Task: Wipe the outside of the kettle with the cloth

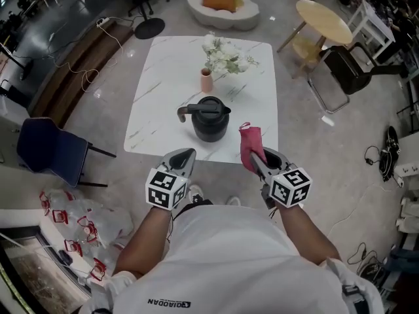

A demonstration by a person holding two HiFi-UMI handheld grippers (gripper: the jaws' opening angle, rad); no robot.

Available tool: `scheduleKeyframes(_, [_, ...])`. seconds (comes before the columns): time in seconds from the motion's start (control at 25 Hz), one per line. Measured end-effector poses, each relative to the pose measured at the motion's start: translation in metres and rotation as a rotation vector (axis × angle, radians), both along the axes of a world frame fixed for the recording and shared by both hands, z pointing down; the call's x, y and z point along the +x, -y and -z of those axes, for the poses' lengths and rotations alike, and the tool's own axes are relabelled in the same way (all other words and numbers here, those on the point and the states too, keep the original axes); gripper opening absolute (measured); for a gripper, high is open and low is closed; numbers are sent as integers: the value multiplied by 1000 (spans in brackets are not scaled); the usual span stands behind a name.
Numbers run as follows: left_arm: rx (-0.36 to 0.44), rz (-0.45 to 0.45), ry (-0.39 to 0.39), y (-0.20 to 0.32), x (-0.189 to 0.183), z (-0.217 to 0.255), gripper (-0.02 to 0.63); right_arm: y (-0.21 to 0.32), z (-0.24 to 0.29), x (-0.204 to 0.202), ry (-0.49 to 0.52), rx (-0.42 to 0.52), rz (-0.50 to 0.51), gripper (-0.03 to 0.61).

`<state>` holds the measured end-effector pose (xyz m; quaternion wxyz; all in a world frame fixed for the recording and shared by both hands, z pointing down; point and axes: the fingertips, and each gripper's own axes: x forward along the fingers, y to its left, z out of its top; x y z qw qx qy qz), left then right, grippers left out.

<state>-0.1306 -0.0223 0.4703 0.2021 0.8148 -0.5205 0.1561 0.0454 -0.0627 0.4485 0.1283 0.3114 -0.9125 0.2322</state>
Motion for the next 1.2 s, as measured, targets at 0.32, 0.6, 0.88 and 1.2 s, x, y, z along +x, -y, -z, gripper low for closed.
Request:
scheduleKeyframes(0.32, [-20, 22, -34, -11, 16, 0, 2, -15, -13, 9, 10, -19, 39, 93])
scheduleKeyframes(0.6, [-4, 35, -40, -10, 20, 7, 2, -13, -9, 11, 9, 4, 53, 92])
scheduleKeyframes(0.88, [6, 36, -34, -8, 22, 9, 2, -14, -10, 9, 9, 9, 68, 91])
scheduleKeyframes(1.2, [8, 36, -24, -9, 18, 10, 2, -13, -10, 5, 11, 7, 70, 91])
